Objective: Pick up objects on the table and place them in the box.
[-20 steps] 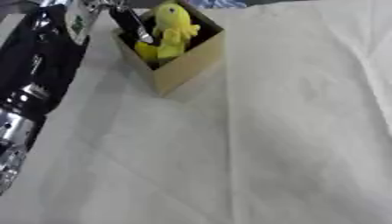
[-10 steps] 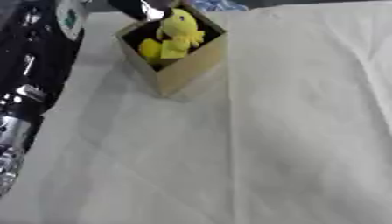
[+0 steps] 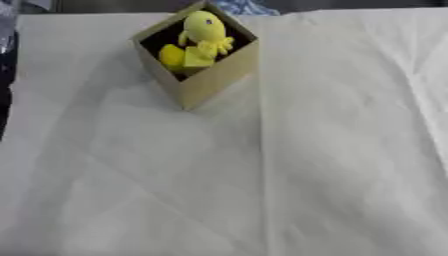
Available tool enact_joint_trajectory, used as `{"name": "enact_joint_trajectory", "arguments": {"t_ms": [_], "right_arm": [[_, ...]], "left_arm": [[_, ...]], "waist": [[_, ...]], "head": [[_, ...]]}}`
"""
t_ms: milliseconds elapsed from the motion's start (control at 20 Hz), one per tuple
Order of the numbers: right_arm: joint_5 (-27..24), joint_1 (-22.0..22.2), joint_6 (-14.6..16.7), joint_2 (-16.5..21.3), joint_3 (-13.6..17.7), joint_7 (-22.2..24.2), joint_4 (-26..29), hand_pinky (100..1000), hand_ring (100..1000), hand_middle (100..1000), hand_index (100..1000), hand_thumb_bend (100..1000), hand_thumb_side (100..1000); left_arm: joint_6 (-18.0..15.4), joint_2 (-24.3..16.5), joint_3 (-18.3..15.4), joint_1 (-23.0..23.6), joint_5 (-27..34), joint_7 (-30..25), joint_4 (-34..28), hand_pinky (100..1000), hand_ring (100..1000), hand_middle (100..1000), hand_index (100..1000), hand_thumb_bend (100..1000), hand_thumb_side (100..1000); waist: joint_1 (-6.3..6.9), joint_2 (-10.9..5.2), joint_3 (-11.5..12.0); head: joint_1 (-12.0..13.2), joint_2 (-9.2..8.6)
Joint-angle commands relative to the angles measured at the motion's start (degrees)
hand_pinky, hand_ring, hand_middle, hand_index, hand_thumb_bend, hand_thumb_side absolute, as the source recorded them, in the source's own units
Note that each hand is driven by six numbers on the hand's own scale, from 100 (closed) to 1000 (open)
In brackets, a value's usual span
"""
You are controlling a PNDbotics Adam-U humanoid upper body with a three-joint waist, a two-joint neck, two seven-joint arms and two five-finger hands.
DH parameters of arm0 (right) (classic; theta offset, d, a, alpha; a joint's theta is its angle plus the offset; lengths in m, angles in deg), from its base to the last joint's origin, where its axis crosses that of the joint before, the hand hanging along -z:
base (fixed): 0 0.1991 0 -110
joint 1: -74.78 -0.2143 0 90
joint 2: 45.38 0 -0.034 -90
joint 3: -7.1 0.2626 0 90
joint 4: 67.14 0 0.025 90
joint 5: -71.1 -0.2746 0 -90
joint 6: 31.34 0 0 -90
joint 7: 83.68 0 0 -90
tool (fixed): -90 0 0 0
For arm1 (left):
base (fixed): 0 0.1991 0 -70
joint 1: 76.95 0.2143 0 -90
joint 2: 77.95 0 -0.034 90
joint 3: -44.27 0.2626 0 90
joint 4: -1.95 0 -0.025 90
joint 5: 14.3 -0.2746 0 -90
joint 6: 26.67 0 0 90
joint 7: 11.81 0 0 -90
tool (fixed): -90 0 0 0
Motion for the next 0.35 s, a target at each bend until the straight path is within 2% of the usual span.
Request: {"name": "enact_joint_trajectory", "arguments": {"t_ms": [50, 100, 200, 350], "right_arm": [[-0.15, -0.74, -0.20, 0.79, 0.60, -0.05, 1.32, 883, 841, 632, 815, 100, 462], [-0.20, -0.70, -0.24, 0.67, 0.59, -0.01, 1.28, 896, 847, 636, 838, 100, 545], [-1.00, 0.93, -0.65, -1.00, 1.32, 0.08, 1.61, 896, 851, 636, 847, 100, 597], [-1.45, 4.28, -1.12, -3.50, 1.90, 1.28, 3.41, 903, 870, 663, 883, 100, 619]], "left_arm": [[0.78, -1.24, -0.84, 2.40, 3.25, 3.23, -5.90, 836, 731, 686, 819, 207, 476], [1.26, -1.37, -0.43, 3.77, 4.20, 4.19, -7.37, 844, 717, 675, 836, 176, 623], [2.71, 0.11, -1.65, 6.49, 6.03, 6.01, -8.67, 848, 730, 708, 860, 139, 662], [5.33, 4.14, -5.14, 10.86, 8.76, 8.74, -11.82, 851, 730, 712, 863, 129, 688]], "waist": [[0.05, -1.61, -0.21], [0.04, -1.61, -0.26], [-0.88, -0.75, 1.09], [-0.85, -0.69, 1.89]], "head": [[0.07, 0.02], [0.02, -0.02], [-1.13, -1.19], [-1.65, -1.27]]}}
